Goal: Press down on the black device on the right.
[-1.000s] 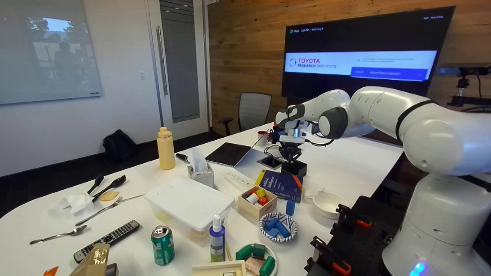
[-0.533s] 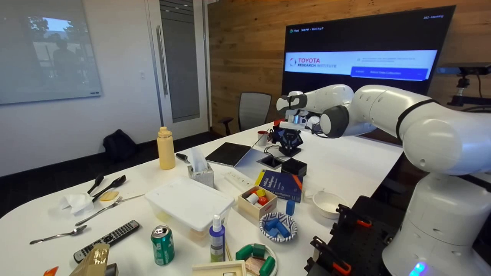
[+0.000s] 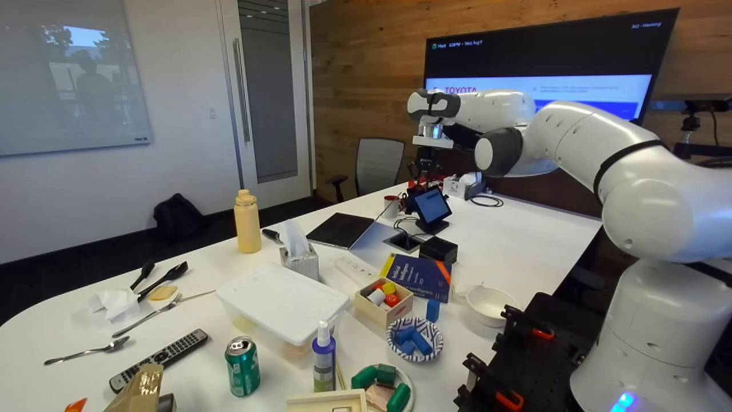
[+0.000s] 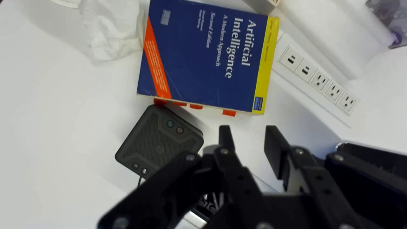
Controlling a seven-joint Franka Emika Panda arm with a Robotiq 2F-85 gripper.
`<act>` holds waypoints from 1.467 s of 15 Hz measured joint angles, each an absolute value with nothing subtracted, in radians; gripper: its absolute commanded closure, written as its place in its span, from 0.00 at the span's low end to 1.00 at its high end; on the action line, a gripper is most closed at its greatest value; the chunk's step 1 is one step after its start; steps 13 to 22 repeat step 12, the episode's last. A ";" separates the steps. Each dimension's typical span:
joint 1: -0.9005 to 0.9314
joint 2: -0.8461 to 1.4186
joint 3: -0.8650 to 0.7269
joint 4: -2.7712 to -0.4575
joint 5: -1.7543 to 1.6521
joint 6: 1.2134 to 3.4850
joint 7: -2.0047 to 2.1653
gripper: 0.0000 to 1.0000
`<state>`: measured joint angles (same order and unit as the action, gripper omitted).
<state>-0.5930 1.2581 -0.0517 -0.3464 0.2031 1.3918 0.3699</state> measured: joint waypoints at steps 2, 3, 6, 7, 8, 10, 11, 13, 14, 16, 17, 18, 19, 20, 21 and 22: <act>-0.574 1.230 -0.048 -0.348 0.194 1.363 0.346 0.20; -0.562 1.221 -0.047 -0.348 0.185 1.360 0.332 0.14; -0.523 1.207 -0.047 -0.348 0.166 1.361 0.292 0.00; -0.510 1.204 -0.046 -0.348 0.164 1.361 0.278 0.00; -0.497 1.203 -0.045 -0.348 0.164 1.361 0.268 0.00; -0.473 1.200 -0.041 -0.348 0.164 1.361 0.257 0.00; -0.462 1.200 -0.038 -0.348 0.164 1.361 0.257 0.00; -0.452 1.199 -0.035 -0.348 0.164 1.361 0.257 0.00; -0.452 1.199 -0.035 -0.348 0.164 1.361 0.257 0.00; -0.452 1.199 -0.035 -0.348 0.164 1.361 0.257 0.00; -0.452 1.199 -0.035 -0.348 0.164 1.361 0.257 0.00; -0.452 1.199 -0.035 -0.348 0.164 1.361 0.257 0.00; -0.452 1.199 -0.035 -0.348 0.164 1.361 0.257 0.00; -0.452 1.199 -0.035 -0.348 0.164 1.361 0.257 0.00; -0.452 1.199 -0.035 -0.348 0.164 1.361 0.257 0.00; -0.452 1.199 -0.035 -0.348 0.164 1.361 0.257 0.00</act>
